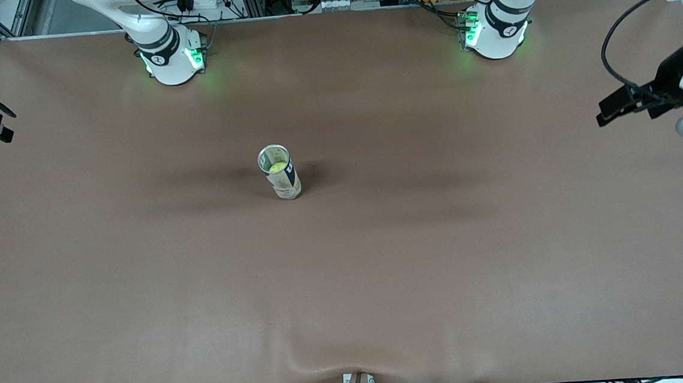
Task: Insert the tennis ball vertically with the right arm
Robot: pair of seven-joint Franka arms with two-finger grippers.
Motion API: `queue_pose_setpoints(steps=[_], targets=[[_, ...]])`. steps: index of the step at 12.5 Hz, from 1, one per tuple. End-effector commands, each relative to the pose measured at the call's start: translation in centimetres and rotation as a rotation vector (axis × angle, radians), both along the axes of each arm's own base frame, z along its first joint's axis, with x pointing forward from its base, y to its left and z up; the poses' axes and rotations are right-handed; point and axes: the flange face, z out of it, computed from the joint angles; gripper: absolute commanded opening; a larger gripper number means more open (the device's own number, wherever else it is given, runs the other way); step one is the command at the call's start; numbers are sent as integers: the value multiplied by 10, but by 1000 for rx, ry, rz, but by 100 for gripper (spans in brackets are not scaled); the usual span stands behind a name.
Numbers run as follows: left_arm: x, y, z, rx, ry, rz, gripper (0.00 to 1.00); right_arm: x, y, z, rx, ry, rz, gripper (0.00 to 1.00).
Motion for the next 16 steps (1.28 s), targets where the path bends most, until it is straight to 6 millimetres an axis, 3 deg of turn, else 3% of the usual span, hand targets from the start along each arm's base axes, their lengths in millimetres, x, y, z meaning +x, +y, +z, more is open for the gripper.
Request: queue_pose_setpoints(steps=[1,7,9,16], targets=[[-17,6,4,5,-14,25,100,-2,2,5,-10,2,3,100],[-16,9,0,6,-6,28,100,-3,1,6,-10,0,2,100],[-14,13,10,6,-31,21,100,-2,1,5,-8,0,2,100],[-12,15,18,4,-51,-24,100,-2,0,5,-8,0,0,100]])
